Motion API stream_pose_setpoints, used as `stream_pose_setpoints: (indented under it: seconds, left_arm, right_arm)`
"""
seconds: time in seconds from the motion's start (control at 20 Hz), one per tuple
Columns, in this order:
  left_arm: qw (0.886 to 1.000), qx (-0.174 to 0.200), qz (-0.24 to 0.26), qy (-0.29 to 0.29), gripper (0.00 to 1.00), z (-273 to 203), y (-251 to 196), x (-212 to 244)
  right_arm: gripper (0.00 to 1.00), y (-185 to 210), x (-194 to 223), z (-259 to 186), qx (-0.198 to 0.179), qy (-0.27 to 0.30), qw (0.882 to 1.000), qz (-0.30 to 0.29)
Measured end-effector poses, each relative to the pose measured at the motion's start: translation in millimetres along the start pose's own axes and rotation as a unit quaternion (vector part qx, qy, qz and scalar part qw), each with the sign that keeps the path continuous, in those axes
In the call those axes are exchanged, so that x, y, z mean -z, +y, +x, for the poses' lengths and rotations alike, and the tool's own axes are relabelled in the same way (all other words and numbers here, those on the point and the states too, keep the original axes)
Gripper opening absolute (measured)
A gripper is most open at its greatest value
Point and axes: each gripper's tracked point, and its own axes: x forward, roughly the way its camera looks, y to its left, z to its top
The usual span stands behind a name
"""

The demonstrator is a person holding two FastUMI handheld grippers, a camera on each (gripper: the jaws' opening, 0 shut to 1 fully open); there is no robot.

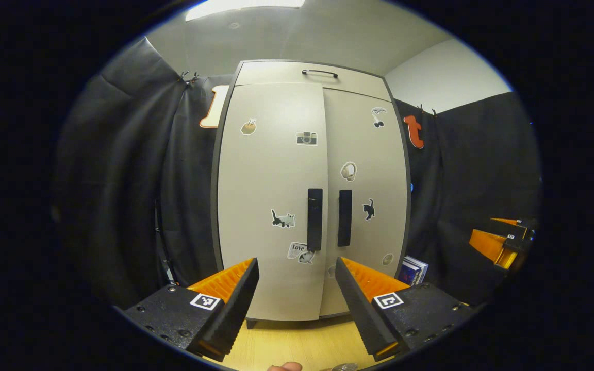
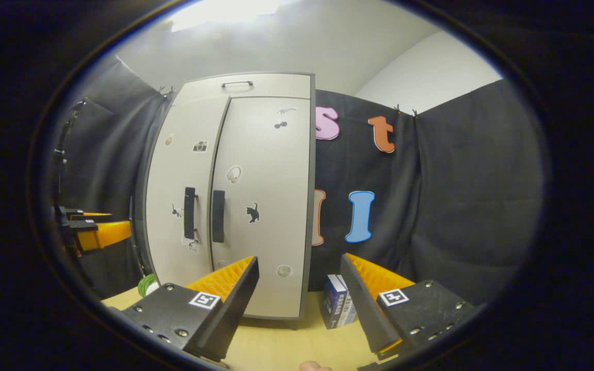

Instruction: Grasp the bottle in the cabinet with the left hand and place it on the coaster, then close the right door with the right hand and the left door with the left hand.

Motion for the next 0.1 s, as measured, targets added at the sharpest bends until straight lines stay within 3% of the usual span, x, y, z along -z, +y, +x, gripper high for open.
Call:
stream_pose_setpoints:
  seconds: [0.1]
  left_arm:
    - [1.0,-0.002,0.0,0.003,0.93,0.1,0.8,0.5]
  right_arm:
    - [0.96,-1.3,0.1,0.2,-0.001,-0.001,1.0,0.005]
